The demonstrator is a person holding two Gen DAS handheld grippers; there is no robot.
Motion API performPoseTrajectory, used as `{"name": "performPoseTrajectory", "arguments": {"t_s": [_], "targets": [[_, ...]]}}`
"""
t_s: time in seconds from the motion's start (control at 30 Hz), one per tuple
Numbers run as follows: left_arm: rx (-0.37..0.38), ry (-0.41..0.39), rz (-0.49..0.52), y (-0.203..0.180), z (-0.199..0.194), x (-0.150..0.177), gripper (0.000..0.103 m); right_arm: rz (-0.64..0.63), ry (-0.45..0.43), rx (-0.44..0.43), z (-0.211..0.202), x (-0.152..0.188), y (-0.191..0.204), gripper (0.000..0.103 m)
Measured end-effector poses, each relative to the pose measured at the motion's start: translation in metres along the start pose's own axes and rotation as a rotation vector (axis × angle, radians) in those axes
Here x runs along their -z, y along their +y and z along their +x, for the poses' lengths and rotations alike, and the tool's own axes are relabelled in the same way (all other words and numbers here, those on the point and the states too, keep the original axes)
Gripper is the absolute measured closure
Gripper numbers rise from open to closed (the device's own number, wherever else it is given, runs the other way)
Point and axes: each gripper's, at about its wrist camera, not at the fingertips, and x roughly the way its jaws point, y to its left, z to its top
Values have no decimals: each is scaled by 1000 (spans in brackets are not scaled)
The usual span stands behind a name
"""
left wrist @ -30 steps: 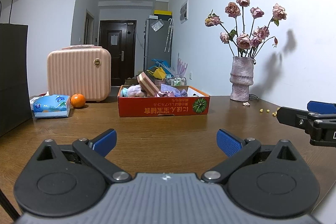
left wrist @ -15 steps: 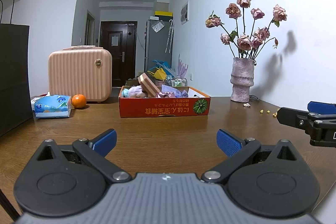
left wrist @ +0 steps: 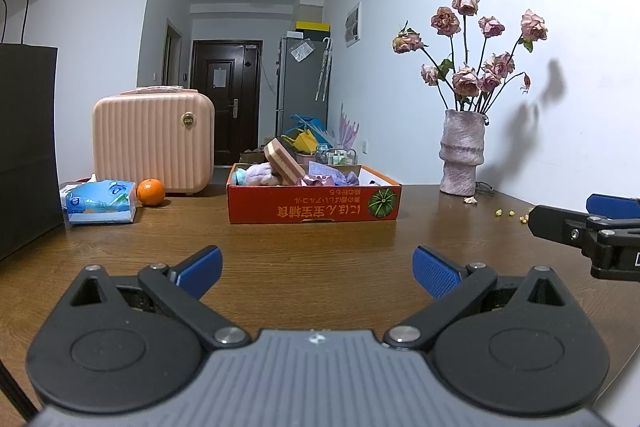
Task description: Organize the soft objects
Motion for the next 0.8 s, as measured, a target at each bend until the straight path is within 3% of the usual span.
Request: {"name": "performPoseTrajectory", "arguments": {"t_s": [0.8], "targets": [[-8,0,-3,3,1,0,0,-2,4,-3,1,0,1,0]]}}
